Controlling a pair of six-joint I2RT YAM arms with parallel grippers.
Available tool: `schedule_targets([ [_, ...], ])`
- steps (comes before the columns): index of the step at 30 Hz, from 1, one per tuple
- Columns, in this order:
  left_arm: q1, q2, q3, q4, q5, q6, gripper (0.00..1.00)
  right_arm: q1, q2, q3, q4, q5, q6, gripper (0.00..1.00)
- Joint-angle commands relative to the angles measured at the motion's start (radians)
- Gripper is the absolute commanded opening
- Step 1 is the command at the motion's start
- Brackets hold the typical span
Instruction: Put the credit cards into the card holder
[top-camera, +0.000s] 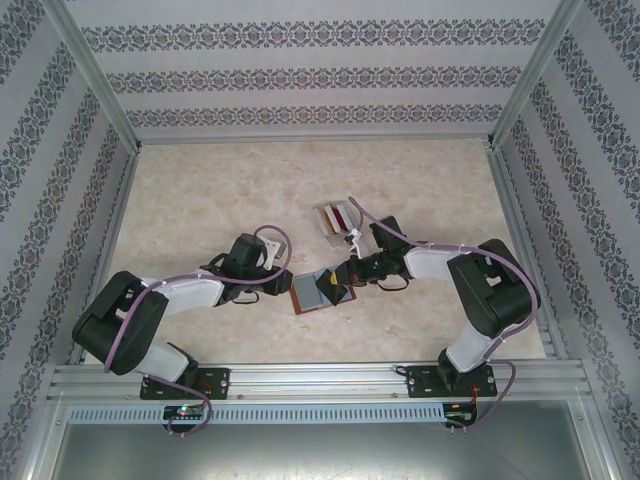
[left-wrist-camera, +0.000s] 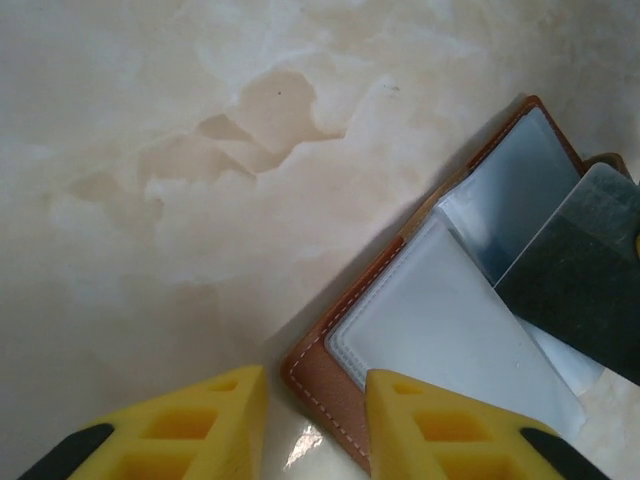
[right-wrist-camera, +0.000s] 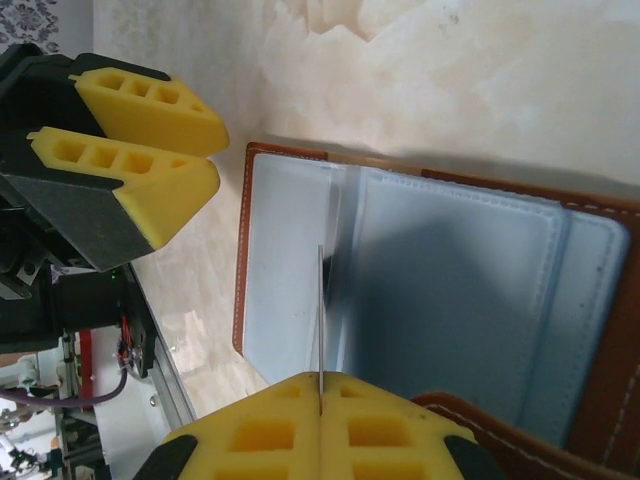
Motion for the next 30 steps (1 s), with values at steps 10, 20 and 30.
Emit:
schedule_targets([
  [10,-0.023,0.032,0.047,-0.040,-0.037,0.018,0.29,-0.008,0.073,-0.021,0.150,-0.037,0.072,0.03],
  [20,-0.025,0.059,0.056,-0.038,-0.031,0.003,0.26,0.042,0.092,-0.091,0.380,0.067,0.265,0.11],
  [30,-0.026,0.061,0.059,-0.041,-0.035,-0.009,0.24,0.138,-0.018,-0.164,0.429,0.325,0.369,0.09],
])
